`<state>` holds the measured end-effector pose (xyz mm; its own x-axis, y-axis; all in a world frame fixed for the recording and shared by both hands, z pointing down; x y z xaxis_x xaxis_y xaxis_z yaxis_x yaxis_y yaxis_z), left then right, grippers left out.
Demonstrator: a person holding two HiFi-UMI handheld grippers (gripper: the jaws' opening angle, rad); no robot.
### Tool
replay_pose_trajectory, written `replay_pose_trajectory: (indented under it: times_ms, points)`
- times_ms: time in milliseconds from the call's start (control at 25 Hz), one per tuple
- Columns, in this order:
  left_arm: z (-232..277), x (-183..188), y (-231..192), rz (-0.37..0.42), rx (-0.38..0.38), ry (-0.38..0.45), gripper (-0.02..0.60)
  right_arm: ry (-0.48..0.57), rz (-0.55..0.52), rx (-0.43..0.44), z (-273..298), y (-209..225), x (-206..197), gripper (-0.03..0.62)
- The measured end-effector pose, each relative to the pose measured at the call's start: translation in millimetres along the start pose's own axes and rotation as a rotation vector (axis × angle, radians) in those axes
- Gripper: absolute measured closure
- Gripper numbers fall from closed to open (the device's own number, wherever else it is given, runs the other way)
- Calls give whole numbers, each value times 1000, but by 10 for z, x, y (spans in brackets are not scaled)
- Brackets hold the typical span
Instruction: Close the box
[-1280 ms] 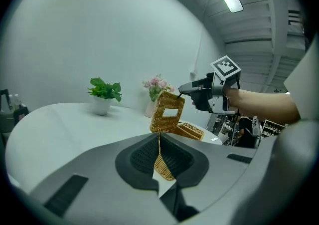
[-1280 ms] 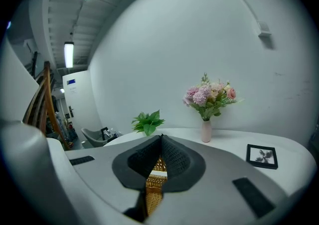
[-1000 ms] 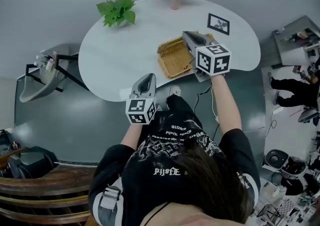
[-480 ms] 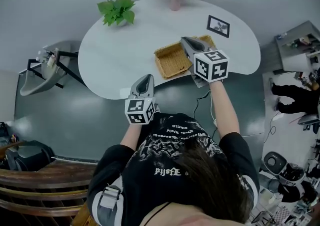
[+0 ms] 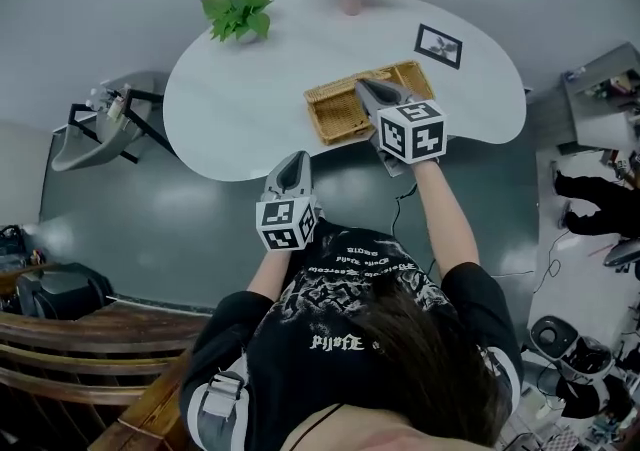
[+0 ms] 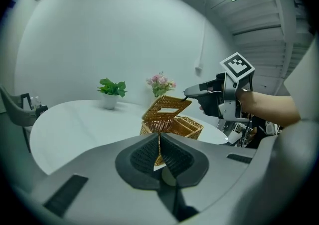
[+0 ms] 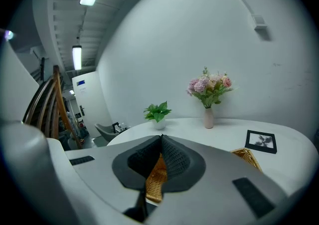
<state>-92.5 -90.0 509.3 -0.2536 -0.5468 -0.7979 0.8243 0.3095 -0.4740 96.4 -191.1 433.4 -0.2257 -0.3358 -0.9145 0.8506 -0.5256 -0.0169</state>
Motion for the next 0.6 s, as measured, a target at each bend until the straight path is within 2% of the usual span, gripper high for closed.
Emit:
replay_pose_trajectory:
  times_ms: [600]
  points:
    - [-287, -291, 206, -49, 86, 37, 554, -55, -6, 24, -176, -89, -333, 559]
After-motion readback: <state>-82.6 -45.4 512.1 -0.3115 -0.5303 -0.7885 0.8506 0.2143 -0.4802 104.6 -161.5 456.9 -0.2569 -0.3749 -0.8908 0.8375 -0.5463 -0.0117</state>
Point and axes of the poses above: the fingertips, and each gripper's own axes: z forward along the fingers, y to its right, x out of its top, the point moved 6 cm from there along -z, backward along the fingers, and after that the axes turned 15 degrees about -z, right-handed, at the moved point
